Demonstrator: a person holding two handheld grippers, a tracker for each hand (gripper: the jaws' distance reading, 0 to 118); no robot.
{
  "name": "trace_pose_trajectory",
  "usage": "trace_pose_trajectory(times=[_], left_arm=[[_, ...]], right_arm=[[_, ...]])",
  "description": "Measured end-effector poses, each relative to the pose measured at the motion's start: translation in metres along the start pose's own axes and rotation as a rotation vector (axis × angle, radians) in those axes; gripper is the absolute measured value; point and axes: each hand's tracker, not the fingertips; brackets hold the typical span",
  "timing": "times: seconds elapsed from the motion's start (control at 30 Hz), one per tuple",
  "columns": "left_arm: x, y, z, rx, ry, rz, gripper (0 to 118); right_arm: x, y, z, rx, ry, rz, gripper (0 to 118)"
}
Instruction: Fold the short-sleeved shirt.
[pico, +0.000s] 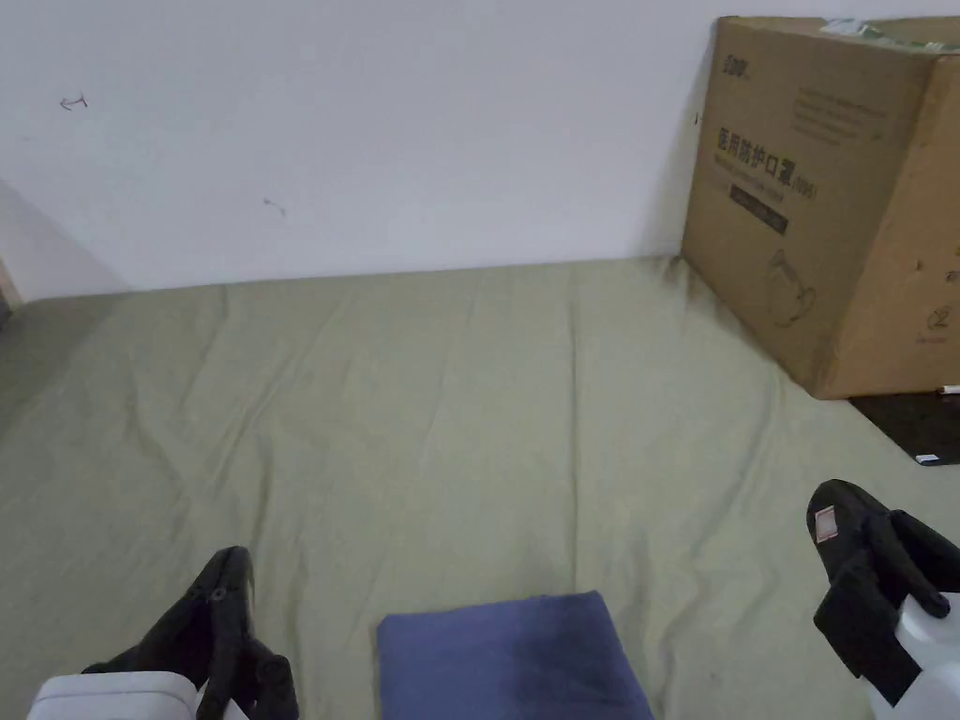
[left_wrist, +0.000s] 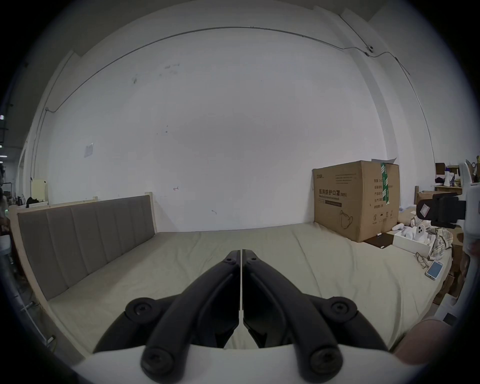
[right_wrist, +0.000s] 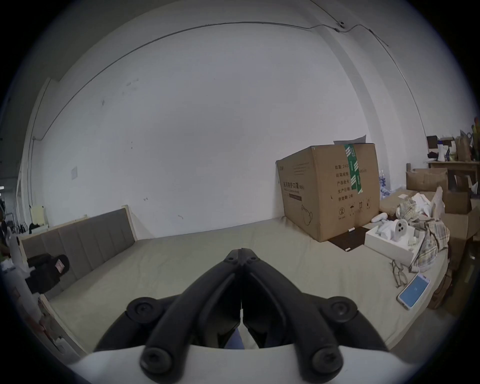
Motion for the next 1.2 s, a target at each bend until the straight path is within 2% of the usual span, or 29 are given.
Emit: trace_pose_trajectory(times=[0.07, 0.13, 0.2, 0.23, 0.27, 0.33, 0.37, 0.4, 0.47, 0.5, 0.53, 0.6, 0.63, 0.67, 0.7, 0.73, 0.77, 0.8, 0.83, 0.87, 1.0, 1.07, 1.13, 1.2], left_arm=[[-0.003, 0.002, -0.001, 0.014, 0.009, -0.009, 1], [-0.007, 0.004, -0.004, 0.019, 0.015, -0.014, 1], [-0.012, 0.005, -0.006, 0.011, 0.011, -0.001, 1], [-0.015, 0.004, -0.007, 0.002, 0.008, 0.015, 1], [-0.018, 0.001, -0.01, -0.012, 0.007, 0.031, 1], [-0.023, -0.005, -0.016, -0.076, -0.003, 0.066, 1], [-0.025, -0.009, -0.019, -0.104, -0.003, 0.088, 1], [-0.028, -0.013, -0.022, -0.13, -0.006, 0.12, 2], [-0.037, -0.021, -0.03, -0.197, -0.024, 0.185, 2], [-0.043, -0.025, -0.037, -0.241, -0.049, 0.217, 2], [-0.05, -0.032, -0.047, -0.303, -0.087, 0.258, 2], [-0.068, -0.053, -0.074, -0.459, -0.221, 0.388, 2], [-0.077, -0.068, -0.09, -0.549, -0.29, 0.485, 2], [-0.086, -0.086, -0.106, -0.624, -0.357, 0.612, 7], [-0.094, -0.105, -0.12, -0.679, -0.426, 0.734, 25], [-0.099, -0.128, -0.136, -0.748, -0.506, 0.884, 25], [-0.101, -0.148, -0.149, -0.805, -0.536, 0.946, 35], [-0.1, -0.166, -0.16, -0.851, -0.575, 0.967, 56], [-0.096, -0.182, -0.171, -0.869, -0.607, 0.989, 90], [-0.089, -0.197, -0.18, -0.903, -0.639, 0.992, 118], [-0.069, -0.249, -0.218, -0.96, -0.793, 1.197, 118], [-0.055, -0.253, -0.239, -0.881, -0.987, 1.339, 118], [-0.029, -0.266, -0.249, -1.001, -0.998, 1.451, 118], [-0.011, -0.268, -0.252, -0.971, -0.989, 1.379, 110]], right_arm=[[-0.002, 0.004, -0.003, 0.016, 0.0, 0.048, 0], [-0.003, 0.005, -0.008, 0.025, 0.01, 0.044, 0], [-0.006, 0.001, -0.024, -0.056, 0.076, 0.035, 0], [-0.007, -0.006, -0.043, -0.175, 0.139, 0.037, 0], [-0.009, -0.014, -0.066, -0.361, 0.207, 0.058, 0], [-0.012, -0.058, -0.125, -0.812, 0.32, 0.073, 0], [-0.01, -0.083, -0.144, -0.905, 0.315, 0.065, 0], [-0.011, -0.107, -0.154, -0.927, 0.264, 0.095, 0], [-0.011, -0.145, -0.175, -0.993, 0.232, 0.207, 0], [-0.01, -0.16, -0.179, -1.011, 0.22, 0.236, 0], [-0.006, -0.174, -0.186, -1.037, 0.205, 0.225, 0], [0.006, -0.188, -0.194, -1.054, 0.211, 0.071, 0], [0.009, -0.184, -0.192, -1.028, 0.194, 0.027, 0], [0.007, -0.181, -0.193, -1.041, 0.194, 0.041, 0], [0.005, -0.181, -0.192, -1.043, 0.202, 0.068, 0], [0.003, -0.181, -0.191, -1.032, 0.228, 0.133, 0], [0.002, -0.18, -0.186, -1.012, 0.249, 0.177, 0], [0.002, -0.181, -0.184, -0.995, 0.263, 0.202, 0], [0.002, -0.182, -0.182, -0.983, 0.272, 0.216, 0], [0.003, -0.182, -0.182, -0.987, 0.266, 0.201, 0], [0.006, -0.18, -0.185, -1.014, 0.246, 0.125, 0], [0.009, -0.178, -0.187, -1.024, 0.238, 0.087, 0], [0.009, -0.179, -0.187, -1.026, 0.235, 0.075, 0], [0.009, -0.179, -0.187, -1.026, 0.233, 0.076, 0]])
